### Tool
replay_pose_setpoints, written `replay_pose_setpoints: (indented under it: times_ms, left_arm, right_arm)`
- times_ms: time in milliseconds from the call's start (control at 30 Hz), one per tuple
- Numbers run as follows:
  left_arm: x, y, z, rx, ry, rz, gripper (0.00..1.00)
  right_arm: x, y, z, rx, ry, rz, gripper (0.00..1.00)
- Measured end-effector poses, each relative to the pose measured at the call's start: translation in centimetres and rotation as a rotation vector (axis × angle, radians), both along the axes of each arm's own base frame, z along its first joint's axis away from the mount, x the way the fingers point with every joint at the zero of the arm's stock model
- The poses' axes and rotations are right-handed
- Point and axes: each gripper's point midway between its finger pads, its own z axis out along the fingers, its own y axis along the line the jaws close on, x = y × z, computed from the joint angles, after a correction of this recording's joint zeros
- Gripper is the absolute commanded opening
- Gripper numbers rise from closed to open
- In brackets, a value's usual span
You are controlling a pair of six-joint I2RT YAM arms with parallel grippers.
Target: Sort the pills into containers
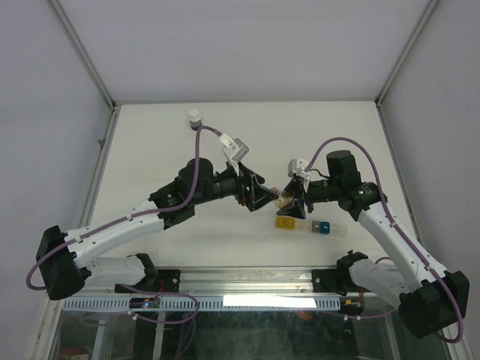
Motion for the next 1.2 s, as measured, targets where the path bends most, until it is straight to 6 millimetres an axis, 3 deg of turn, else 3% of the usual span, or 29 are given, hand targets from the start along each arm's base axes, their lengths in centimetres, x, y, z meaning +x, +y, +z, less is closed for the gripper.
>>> replay_pose_setpoints:
  times_ms: [233,333,567,767,867,1000,1100,1200]
  left_arm:
    - [0.7,-1.0,-2.9,0.080,0.056,0.001,0.70]
    - [0.8,-1.2,-3.8,0.104,0.074,-0.001,0.59]
    - [0.1,-1.6,-3.9,0.107,0.085,-0.050,0.46]
    - [-0.3,-2.1,-4.4,0.119,0.069,-0.100,0.27]
    - [-0.4,-2.2,-4.5,0.129,-0.012,-0.160,0.26]
    - [-0.7,-2.2,-4.9,0.147,-0.194,-0.258,0.30]
    - [-0.5,-2.3,-5.0,0.162,-0.336,-0.323,0.39]
    - [0.0,-2.4,-4.9,0.146,-0.391,-0.357,0.79]
  right_arm:
    - [0.0,0.0,0.0,0.000,0.000,-0.001,0.00]
    - [0.0,0.0,0.0,0.000,0.000,-0.001,0.00]
    - [0.0,0.0,0.0,0.000,-0.001,-0.001,0.00]
    - [-0.2,-0.2,-0.2,-0.009,0.017,-0.005,0.00]
    - [-0.3,-0.3,-0.4,-0.013,0.027,-0.006,0.00]
    - [-0.5,-0.4,-0.6,-0.022,0.043,-0.007,0.00]
    - [-0.5,-0.5,-0.7,-0.029,0.040,-0.009,0.00]
    - [-0.2,-0.6,-0.7,-0.032,0.030,-0.018,0.00]
